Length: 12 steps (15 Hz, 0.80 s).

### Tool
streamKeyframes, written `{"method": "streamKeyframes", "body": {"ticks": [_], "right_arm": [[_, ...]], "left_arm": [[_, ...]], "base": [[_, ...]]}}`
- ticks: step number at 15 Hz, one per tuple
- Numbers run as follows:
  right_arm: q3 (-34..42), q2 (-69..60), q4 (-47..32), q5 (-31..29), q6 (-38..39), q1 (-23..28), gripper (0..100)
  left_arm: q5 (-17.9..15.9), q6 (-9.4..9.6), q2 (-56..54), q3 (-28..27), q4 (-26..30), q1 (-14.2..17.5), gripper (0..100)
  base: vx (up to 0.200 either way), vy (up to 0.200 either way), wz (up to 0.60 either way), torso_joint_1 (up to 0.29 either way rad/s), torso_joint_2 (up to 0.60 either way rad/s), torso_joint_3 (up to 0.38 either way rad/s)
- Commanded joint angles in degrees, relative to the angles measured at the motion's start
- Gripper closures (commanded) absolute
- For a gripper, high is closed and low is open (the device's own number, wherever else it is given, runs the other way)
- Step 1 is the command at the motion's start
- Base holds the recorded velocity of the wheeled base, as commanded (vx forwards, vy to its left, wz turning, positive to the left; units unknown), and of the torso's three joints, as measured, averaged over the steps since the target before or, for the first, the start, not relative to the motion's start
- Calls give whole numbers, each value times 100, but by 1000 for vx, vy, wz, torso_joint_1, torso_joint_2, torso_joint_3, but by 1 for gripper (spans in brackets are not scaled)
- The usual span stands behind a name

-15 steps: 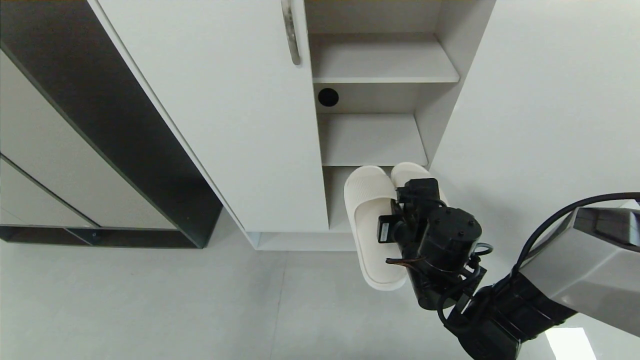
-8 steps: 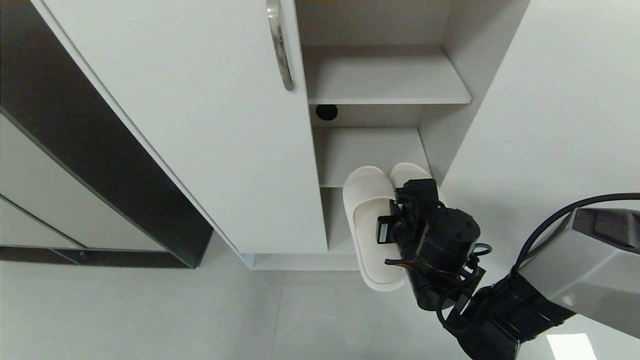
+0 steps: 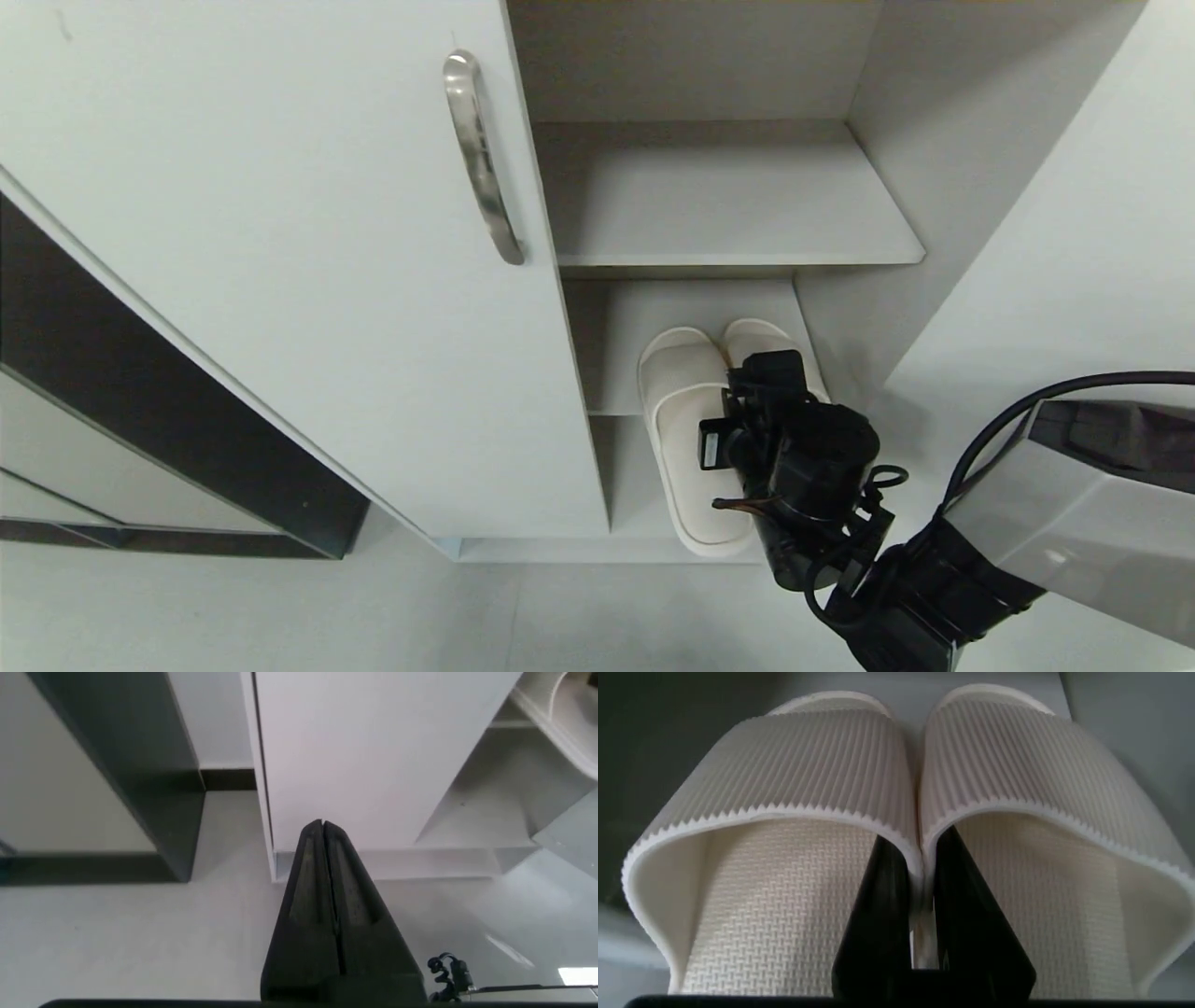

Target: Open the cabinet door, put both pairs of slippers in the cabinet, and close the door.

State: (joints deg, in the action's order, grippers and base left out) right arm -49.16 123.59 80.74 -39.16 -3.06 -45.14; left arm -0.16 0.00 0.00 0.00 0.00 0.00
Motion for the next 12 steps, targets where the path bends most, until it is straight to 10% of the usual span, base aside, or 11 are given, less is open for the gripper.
{"method": "streamKeyframes", "body": {"ticks": [1, 12], "right_arm": [[3, 69, 3, 4, -2, 5, 100], [-1324, 754, -647, 13, 34, 383, 100]], "left_arm": [[-2, 0, 9, 0, 0, 0, 100], [7, 0, 9, 0, 0, 0, 100]], "base": [[0, 0, 0, 0, 0, 0], [0, 0, 0, 0, 0, 0]]}}
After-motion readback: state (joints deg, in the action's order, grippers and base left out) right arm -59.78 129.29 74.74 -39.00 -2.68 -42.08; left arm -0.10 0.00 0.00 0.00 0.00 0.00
